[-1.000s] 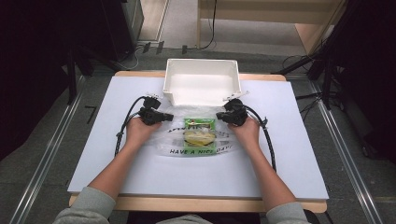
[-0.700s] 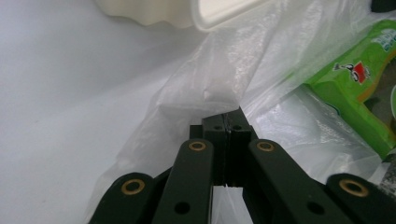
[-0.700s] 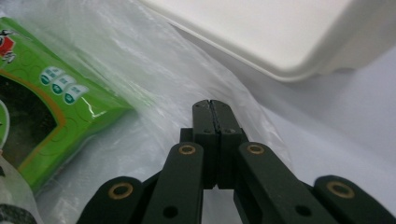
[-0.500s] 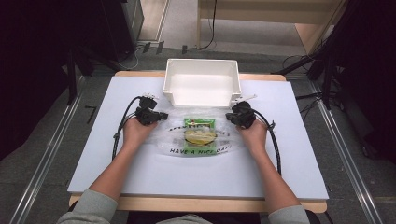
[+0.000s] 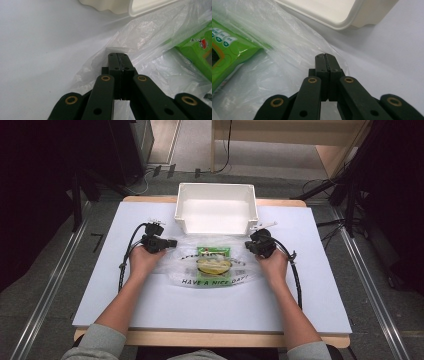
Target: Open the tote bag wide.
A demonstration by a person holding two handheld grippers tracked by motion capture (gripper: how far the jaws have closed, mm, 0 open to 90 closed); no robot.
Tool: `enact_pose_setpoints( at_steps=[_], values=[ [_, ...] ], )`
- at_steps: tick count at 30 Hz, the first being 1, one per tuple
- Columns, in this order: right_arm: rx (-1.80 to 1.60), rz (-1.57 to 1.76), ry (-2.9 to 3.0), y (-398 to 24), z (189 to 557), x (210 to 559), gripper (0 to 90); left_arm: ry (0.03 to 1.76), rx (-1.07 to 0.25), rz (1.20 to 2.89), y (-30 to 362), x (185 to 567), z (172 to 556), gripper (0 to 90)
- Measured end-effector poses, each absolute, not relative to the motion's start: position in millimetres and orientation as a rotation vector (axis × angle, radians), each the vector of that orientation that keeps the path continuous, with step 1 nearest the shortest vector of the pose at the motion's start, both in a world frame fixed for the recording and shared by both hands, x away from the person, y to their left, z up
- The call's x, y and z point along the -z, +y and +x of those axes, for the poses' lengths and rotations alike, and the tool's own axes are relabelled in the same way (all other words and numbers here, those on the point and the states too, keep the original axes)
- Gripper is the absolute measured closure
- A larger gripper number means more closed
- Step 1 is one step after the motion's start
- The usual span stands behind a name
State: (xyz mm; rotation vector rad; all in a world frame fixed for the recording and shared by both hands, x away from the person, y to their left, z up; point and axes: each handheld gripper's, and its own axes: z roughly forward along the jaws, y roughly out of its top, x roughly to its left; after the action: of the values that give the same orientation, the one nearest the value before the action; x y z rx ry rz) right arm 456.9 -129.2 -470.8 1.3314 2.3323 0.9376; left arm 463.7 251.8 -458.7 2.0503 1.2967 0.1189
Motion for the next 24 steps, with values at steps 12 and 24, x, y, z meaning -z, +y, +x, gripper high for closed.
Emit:
enact_pose_setpoints(
  at_steps=[12,24],
  values=[
    [-1.088,1.321,2.341,-127.9,448.7,447.4,90.0,1.201,-0.108,2.054,243.8,432.8,451.1,90.0],
    [-1.136,1.275,2.360,-120.4,444.4,436.3,90.0,1.136,-0.091,2.053,234.7,418.8,443.3,90.0]
  ],
)
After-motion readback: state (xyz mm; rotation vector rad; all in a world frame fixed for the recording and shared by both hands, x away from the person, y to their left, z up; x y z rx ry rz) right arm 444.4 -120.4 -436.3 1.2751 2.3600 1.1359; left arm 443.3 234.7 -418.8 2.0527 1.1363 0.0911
